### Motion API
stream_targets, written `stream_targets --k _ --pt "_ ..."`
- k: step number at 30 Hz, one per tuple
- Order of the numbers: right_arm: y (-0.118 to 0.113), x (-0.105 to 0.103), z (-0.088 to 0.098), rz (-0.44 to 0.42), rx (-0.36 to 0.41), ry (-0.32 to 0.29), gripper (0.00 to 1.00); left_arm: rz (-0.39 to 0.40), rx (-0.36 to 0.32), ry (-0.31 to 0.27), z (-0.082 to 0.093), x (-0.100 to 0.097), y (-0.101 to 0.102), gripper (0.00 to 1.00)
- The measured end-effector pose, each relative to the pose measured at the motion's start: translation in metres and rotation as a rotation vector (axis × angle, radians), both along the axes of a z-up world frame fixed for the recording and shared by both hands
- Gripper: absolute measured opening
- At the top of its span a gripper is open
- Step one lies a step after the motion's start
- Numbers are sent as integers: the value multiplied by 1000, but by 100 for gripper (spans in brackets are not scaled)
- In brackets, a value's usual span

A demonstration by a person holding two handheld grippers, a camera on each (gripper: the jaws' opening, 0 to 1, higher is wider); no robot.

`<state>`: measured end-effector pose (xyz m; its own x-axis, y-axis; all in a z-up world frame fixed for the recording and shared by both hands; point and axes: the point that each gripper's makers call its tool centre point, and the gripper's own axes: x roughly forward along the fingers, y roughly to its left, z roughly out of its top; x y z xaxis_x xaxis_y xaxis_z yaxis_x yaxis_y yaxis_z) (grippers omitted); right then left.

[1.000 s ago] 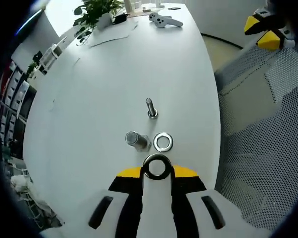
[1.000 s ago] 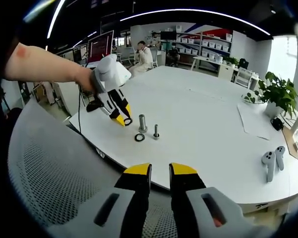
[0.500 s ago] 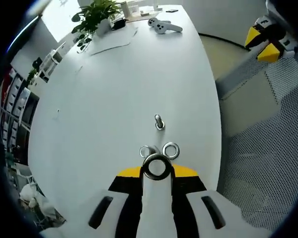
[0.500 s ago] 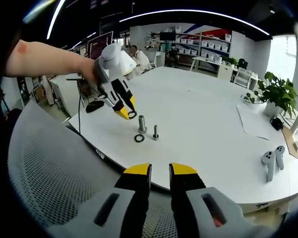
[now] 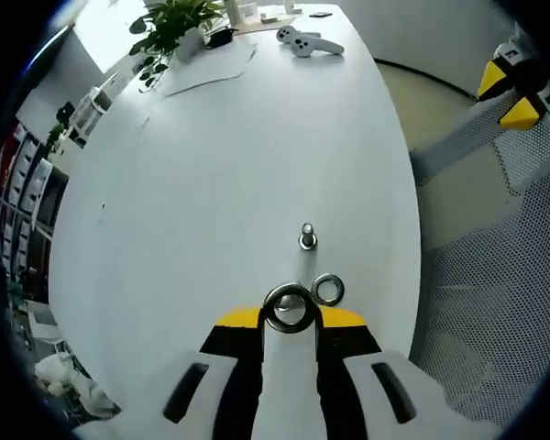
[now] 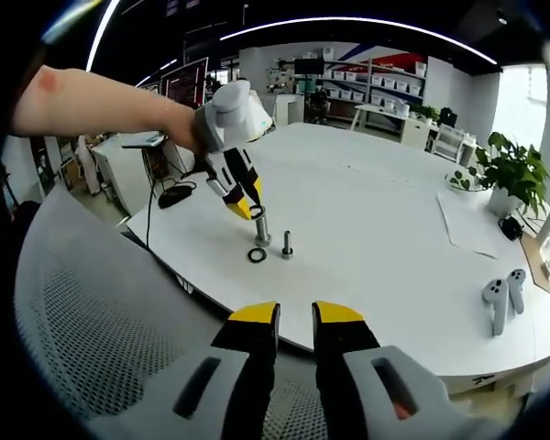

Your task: Place the washer onto the threaded stud by aligning its center hole with the stud, sliding it down to the base, and recovering from edge contact or off-axis alignment until the washer reaches the visible bottom stop.

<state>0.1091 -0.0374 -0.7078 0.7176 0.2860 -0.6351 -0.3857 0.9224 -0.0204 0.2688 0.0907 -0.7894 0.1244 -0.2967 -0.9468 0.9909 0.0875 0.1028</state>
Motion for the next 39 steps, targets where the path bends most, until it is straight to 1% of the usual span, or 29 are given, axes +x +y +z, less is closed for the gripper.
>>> stream_targets --k 8,12,19,25,35,39 --pt "0 0 0 1 0 2 17 -14 43 22 -9 1 1 19" --pt "0 0 0 0 1 1 17 -30 47 16 -9 2 -1 19" --pt "0 0 -1 3 0 3 17 -48 75 21 -14 4 -3 19" --pt "0 -1 -1 5 0 6 17 -69 105 15 -24 4 -4 19" --pt "0 -1 -2 3 1 8 17 -72 145 40 -41 5 -4 19" --pt "0 -1 -2 5 1 10 17 -67 149 53 -48 5 -3 19"
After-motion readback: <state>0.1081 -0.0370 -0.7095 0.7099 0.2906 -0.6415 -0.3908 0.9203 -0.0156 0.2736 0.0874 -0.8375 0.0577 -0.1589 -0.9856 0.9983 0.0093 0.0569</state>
